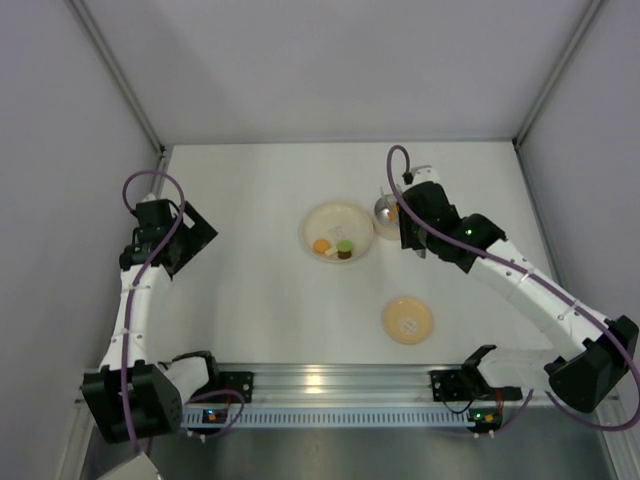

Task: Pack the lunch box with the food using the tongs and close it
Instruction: Place the fake food in the packing box, then pick up the fake food from the plate.

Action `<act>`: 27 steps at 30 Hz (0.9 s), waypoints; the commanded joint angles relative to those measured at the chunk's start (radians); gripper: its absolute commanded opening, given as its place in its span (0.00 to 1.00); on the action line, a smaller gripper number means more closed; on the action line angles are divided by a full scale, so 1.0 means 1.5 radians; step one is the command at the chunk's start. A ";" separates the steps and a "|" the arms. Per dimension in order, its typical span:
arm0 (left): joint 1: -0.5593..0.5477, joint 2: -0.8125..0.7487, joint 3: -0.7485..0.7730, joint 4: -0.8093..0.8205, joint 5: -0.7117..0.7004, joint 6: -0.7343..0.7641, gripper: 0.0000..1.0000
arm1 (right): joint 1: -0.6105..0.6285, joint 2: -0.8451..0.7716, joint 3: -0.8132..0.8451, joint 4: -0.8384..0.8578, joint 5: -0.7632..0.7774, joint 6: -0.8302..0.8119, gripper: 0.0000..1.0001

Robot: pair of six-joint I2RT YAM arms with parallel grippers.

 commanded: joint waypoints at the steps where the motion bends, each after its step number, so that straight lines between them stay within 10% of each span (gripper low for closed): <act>1: -0.001 -0.010 -0.007 0.028 -0.003 0.006 0.98 | -0.010 -0.019 0.007 -0.001 0.010 -0.010 0.39; 27: -0.002 -0.010 -0.007 0.027 -0.002 0.006 0.98 | 0.145 0.002 -0.022 -0.007 -0.106 0.028 0.37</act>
